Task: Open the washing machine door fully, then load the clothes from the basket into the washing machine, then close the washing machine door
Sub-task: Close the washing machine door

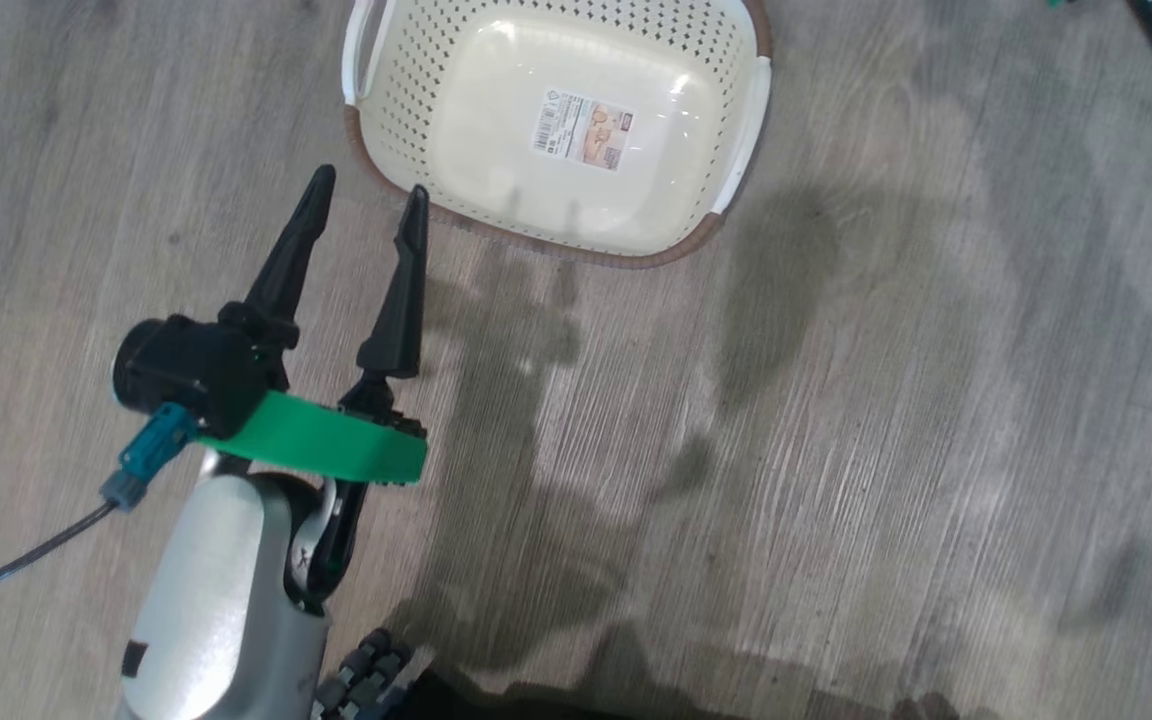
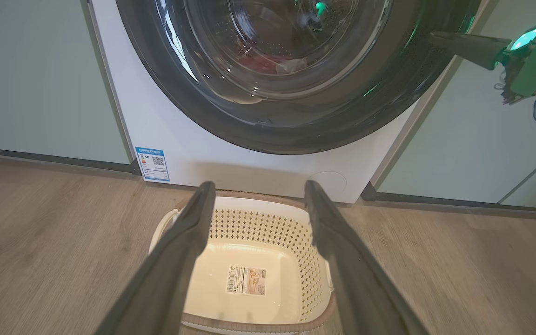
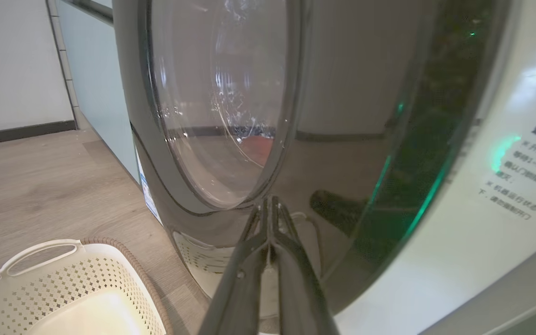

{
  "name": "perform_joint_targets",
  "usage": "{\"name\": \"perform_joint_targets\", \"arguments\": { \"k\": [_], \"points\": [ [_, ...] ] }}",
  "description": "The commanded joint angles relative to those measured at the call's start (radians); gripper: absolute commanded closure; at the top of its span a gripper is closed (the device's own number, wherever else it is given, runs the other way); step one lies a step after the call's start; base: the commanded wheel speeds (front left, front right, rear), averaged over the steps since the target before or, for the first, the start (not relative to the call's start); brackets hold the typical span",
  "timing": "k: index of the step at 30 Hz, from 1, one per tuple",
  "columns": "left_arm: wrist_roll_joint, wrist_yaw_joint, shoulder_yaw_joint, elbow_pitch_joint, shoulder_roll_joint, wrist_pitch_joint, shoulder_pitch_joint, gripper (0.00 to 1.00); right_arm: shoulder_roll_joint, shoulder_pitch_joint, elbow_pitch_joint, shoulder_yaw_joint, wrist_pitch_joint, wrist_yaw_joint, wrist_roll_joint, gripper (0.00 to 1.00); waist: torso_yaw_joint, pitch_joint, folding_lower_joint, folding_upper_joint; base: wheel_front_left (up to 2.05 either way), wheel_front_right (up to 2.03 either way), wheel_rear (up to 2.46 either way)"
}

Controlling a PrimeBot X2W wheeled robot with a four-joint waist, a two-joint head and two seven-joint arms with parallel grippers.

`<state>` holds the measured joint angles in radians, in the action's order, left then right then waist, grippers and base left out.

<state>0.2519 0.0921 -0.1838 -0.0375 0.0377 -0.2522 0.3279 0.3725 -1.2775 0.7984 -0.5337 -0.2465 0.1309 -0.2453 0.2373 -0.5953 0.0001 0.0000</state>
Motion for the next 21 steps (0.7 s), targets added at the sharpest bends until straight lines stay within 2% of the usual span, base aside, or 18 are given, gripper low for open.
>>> {"name": "perform_joint_targets", "arguments": {
  "k": [1,10,21],
  "points": [
    [0.005,-0.007,0.027,0.034,0.013,-0.010,0.007,0.00,-0.027,-0.030,-0.008,0.010,0.001,0.000,0.007,1.00,0.005,-0.002,-0.0001,0.0000,0.00,0.00,0.00],
    [0.012,-0.012,0.015,0.035,0.013,-0.010,0.004,0.00,-0.044,-0.150,0.162,0.099,-0.006,0.000,0.069,1.00,0.024,-0.010,-0.0001,0.0000,0.00,0.00,0.00],
    [0.019,-0.017,0.011,0.039,0.013,-0.010,0.018,0.00,-0.068,-0.291,0.303,0.268,-0.011,0.000,0.198,1.00,0.038,-0.032,-0.0001,0.0000,0.00,0.00,0.00]
  ]
}}
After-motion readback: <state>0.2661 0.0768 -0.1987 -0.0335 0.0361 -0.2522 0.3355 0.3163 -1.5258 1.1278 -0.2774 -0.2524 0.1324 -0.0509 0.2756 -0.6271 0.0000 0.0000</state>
